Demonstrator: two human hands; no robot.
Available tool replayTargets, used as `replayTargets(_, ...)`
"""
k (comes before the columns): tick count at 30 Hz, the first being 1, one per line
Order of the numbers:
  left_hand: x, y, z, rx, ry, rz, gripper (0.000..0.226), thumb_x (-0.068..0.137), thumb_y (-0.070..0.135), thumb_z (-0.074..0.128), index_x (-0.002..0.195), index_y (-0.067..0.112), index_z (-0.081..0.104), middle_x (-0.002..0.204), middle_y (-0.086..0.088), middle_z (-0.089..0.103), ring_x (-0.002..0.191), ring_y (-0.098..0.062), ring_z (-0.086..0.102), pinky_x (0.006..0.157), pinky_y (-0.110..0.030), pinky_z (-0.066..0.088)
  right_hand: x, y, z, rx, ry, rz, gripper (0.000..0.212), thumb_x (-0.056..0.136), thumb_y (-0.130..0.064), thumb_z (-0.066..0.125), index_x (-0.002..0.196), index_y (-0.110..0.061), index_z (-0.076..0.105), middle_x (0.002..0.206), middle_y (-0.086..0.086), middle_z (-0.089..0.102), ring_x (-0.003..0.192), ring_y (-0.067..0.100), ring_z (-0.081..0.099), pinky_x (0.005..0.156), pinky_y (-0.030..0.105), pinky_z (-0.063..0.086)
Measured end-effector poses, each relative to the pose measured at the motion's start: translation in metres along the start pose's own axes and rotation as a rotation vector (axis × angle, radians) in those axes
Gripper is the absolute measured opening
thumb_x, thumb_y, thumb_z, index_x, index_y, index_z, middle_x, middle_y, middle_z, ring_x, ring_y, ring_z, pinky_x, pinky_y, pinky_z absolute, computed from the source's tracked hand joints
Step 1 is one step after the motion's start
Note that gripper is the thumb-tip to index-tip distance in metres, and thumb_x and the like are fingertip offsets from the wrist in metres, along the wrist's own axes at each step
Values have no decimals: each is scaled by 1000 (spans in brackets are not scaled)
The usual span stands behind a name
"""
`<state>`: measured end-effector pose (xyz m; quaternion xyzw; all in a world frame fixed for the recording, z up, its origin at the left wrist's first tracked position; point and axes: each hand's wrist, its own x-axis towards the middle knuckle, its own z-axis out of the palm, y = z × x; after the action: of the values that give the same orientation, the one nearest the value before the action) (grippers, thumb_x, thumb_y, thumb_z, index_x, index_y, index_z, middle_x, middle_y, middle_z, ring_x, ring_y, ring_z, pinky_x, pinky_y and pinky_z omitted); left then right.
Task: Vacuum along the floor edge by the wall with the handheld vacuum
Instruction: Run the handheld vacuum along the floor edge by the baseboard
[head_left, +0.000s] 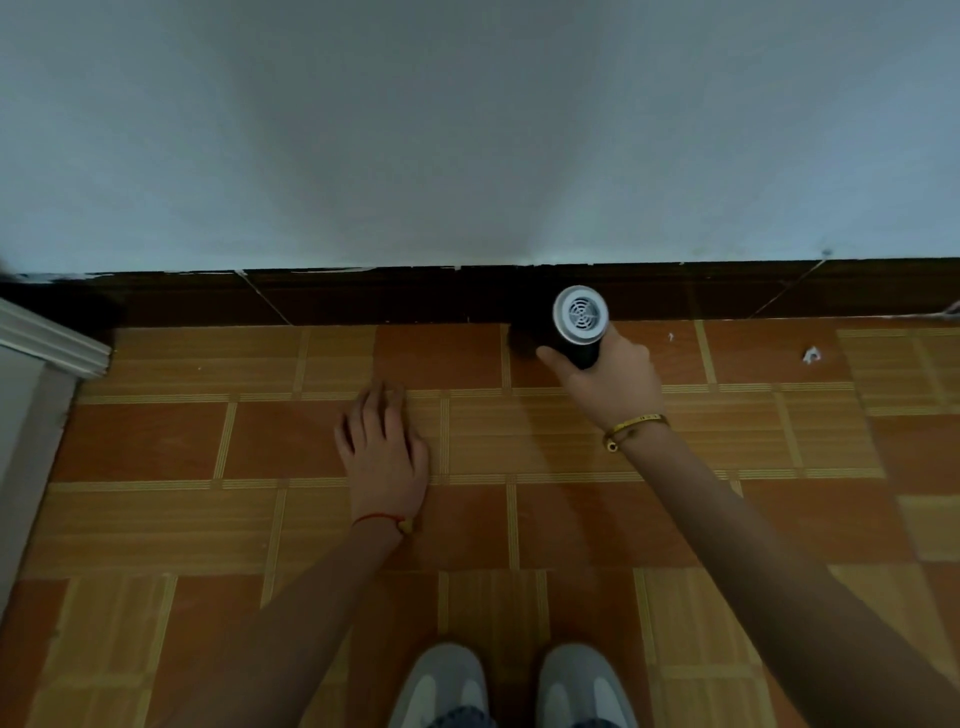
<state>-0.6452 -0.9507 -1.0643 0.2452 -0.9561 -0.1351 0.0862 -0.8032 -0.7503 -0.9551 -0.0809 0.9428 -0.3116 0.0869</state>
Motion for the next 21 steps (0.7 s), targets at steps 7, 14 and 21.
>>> replayTargets(7, -1, 0, 0, 25, -2, 3, 51, 94, 30, 35, 141, 13, 44, 149, -11, 40, 140, -30, 33, 119, -53, 16, 4, 16, -12, 26, 28, 58, 64, 77, -59, 66, 124, -17, 52, 102, 4, 68, 97, 24, 64, 74, 32, 49)
replayTargets(14, -1, 0, 0, 24, 5, 8, 51, 94, 29, 36, 141, 12, 44, 149, -11, 41, 139, -30, 34, 119, -53, 17, 5, 15, -11, 6, 58, 75, 61, 78, -60, 65, 120, -17, 54, 98, 4, 68, 93, 25, 64, 69, 30, 47)
replayTargets(21, -1, 2, -2, 23, -6, -2, 52, 93, 29, 36, 141, 12, 44, 150, -11, 40, 140, -30, 34, 119, -54, 18, -2, 8, -4, 51, -56, -11, 61, 78, -56, 67, 125, -20, 52, 105, 1, 69, 100, 22, 63, 76, 29, 48)
